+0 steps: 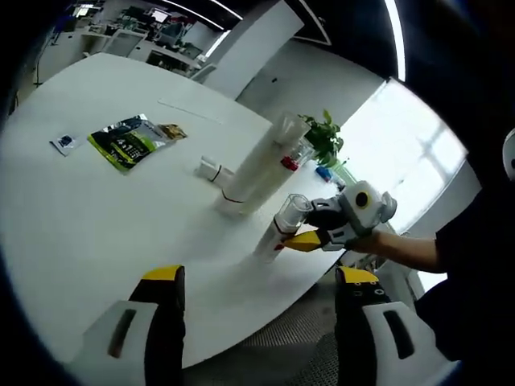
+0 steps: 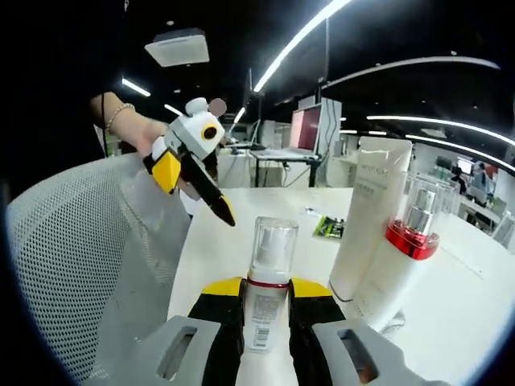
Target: Arrange the skincare products in the storage area until every visible bottle or jar stands upright without overlapping.
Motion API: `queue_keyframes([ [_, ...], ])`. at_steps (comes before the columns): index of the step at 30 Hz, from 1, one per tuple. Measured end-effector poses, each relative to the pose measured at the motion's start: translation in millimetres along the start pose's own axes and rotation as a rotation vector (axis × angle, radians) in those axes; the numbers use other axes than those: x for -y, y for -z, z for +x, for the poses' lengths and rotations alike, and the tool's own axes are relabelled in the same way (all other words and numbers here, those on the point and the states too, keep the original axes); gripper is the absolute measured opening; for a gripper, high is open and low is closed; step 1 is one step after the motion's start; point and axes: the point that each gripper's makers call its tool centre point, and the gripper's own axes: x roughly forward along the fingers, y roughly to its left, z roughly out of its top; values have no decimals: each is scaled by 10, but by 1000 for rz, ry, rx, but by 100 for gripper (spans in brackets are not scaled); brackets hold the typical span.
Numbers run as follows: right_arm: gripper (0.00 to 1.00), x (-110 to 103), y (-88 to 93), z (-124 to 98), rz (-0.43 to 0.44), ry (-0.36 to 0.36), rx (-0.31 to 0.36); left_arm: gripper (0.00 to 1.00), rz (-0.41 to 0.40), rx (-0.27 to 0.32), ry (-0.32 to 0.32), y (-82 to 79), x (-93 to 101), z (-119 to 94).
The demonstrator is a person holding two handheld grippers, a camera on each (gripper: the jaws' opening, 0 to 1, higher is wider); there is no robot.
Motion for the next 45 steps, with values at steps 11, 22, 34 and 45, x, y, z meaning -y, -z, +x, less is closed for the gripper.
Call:
queue_keyframes([
  [11,10,46,-232,323,-65,-31,26,66,37,54,84,-263,203,131],
  [22,10,-38,-204,362,-91,-58,8,60,135,88,169,-451,418,292],
  [34,10,-46,-246,328,-92,-44,14,28,304,141,53,-636,334,484],
  [45,10,-46,-236,329,-87,-35,7,17,370,116,6,-607,342,527],
])
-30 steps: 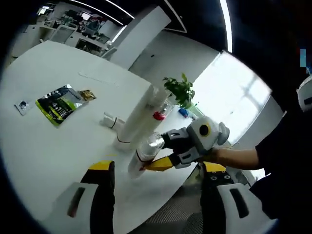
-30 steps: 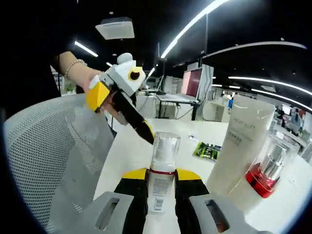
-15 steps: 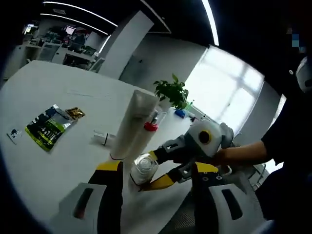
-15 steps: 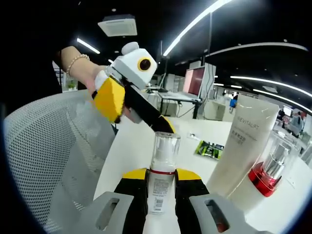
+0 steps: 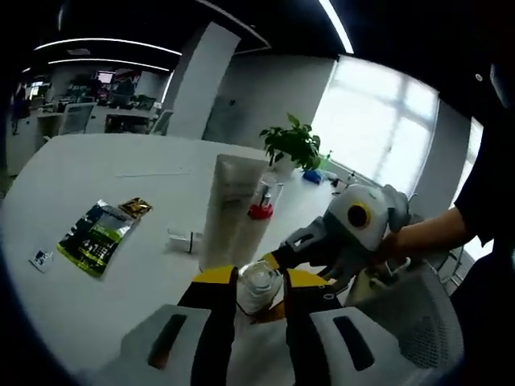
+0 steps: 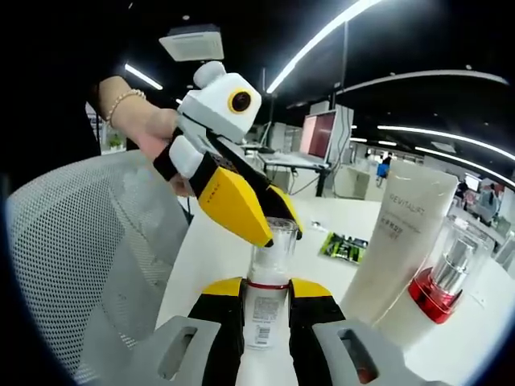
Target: Arrange the skincare products in the storage area until every visible bottle or jar stands upright without overlapping.
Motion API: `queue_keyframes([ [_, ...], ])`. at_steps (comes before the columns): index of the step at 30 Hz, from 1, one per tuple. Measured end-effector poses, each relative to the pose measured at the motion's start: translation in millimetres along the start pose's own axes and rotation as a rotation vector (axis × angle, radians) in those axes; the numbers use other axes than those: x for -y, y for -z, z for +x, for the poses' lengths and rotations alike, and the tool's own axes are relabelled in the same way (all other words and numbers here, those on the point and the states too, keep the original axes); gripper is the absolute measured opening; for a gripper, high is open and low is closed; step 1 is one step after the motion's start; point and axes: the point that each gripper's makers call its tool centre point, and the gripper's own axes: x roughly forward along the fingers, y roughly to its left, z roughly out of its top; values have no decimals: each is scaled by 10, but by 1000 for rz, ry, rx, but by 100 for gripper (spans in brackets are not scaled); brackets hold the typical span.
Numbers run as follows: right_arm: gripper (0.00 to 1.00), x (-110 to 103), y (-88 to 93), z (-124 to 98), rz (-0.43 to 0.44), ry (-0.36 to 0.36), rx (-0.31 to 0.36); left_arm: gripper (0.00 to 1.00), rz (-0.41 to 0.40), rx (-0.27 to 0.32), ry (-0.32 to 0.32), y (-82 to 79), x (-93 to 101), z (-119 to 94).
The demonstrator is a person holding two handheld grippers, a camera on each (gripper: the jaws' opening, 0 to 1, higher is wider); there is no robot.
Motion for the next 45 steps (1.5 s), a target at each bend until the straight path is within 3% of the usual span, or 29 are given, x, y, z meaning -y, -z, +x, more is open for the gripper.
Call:
queue_keyframes([
  [6,9,0,50,-7,-2,5,-18,17,23,-17,0,38,57,47],
  [15,9,71,99,-39,66,25,0,16,23,-25,1,14,10,128],
  [22,10,103,100,-16,121,14,1,17,9,-29,-6,11,-32,141],
  [24,10,112,108,-9,137,9,4,19,17,-56,-11,62,-51,149],
  [32,10,82,149,2,146,-13,-13,20,5,-60,-11,82,-37,136],
  [35,15,41,210,5,142,-24,-40,22,-3,-55,-4,78,-22,132],
  [41,16,39,334,-4,173,1,-62,29,-17,-52,-15,135,-69,15],
  [45,16,19,407,-4,190,9,-70,36,-35,-58,-61,247,-189,-166],
])
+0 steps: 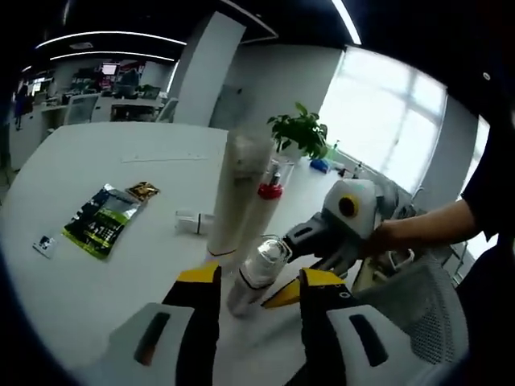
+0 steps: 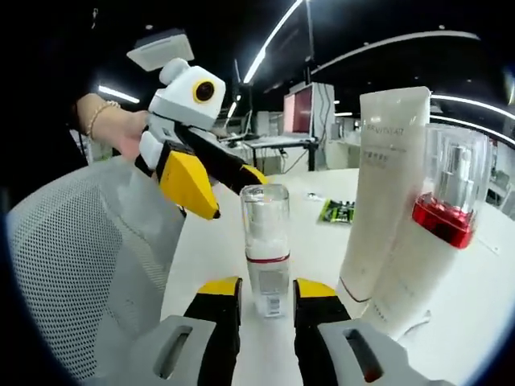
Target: Arrange the skincare products in the storage area until every visible bottle or jar stands upright without overlapping.
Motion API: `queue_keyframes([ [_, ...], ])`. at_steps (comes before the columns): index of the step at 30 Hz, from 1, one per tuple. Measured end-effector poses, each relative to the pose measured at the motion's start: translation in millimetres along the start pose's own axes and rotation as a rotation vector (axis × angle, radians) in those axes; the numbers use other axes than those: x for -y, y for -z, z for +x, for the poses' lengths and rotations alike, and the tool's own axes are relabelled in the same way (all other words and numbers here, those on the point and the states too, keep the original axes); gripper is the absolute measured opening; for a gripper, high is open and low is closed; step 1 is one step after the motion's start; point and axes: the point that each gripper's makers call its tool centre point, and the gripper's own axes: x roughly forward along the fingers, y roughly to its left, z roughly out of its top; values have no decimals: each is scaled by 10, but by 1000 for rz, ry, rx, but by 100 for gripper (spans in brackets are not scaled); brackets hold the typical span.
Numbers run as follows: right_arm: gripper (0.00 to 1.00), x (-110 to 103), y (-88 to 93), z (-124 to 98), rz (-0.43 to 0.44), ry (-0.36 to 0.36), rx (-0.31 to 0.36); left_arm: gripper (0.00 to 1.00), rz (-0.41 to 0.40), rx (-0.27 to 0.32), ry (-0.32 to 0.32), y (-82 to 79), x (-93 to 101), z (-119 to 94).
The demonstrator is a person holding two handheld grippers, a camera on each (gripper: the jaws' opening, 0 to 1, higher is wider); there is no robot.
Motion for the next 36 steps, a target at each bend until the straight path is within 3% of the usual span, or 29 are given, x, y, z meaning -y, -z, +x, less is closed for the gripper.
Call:
queue_keyframes([
  [6,15,32,121,37,11,9,-20,51,-30,-5,-67,190,-193,-319],
  [13,15,3,130,71,11,15,-36,67,7,-57,-111,366,-282,-529],
  [20,14,-4,153,115,10,15,-45,88,-17,-21,-96,286,-242,-613],
  [25,10,8,165,115,-1,14,-52,98,16,-50,-86,305,-225,-651],
  [36,10,142,185,35,-22,10,-74,98,-10,-61,-90,367,-259,-640],
])
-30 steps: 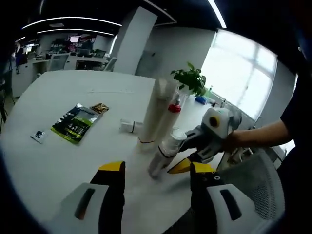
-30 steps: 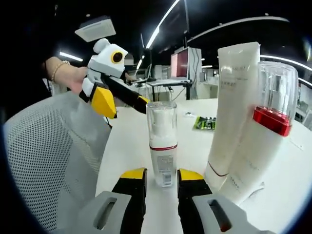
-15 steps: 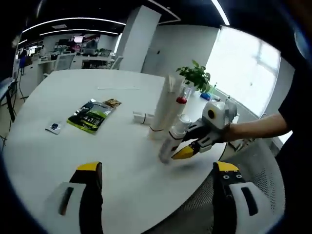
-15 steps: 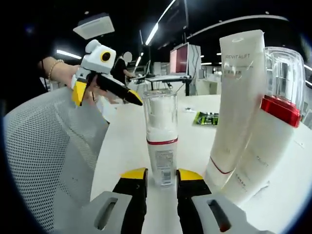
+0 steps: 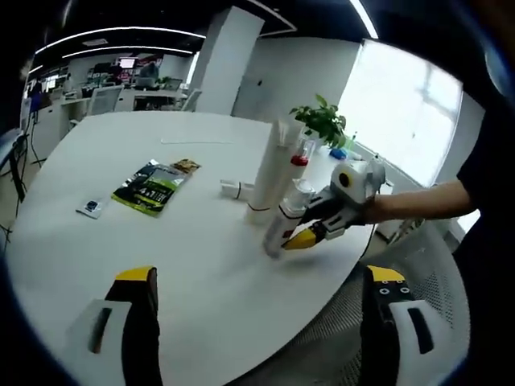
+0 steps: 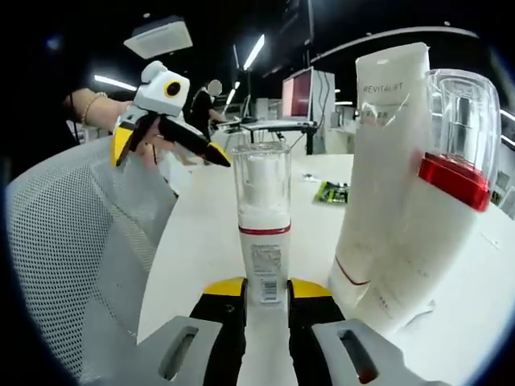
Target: Arrange the skincare products in the storage area until every visible bottle or jar stands upright without overlapping.
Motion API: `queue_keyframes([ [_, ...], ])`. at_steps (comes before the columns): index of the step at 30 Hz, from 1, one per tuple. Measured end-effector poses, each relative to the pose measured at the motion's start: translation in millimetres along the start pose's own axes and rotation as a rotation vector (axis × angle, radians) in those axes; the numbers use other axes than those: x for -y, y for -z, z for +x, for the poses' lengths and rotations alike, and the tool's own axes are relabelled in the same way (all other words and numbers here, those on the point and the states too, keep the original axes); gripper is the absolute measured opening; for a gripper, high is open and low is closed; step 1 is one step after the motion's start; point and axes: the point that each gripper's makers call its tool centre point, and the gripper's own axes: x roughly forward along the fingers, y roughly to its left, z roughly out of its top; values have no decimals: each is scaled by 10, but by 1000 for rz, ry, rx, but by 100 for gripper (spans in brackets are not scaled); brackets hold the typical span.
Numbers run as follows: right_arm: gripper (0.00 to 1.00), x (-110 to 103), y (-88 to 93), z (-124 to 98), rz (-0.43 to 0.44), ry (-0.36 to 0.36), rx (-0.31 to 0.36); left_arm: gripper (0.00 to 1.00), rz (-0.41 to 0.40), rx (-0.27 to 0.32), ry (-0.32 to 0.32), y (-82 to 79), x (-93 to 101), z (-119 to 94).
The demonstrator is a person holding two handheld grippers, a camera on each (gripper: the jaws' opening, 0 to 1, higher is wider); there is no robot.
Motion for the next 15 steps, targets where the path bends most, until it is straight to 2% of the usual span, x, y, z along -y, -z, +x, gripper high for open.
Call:
queue_keyframes([
  [12,10,220,97,-22,-37,-17,-40,96,5,-20,12,32,24,16],
  [15,10,185,109,-16,-50,-32,-55,95,5,-24,11,43,19,17],
])
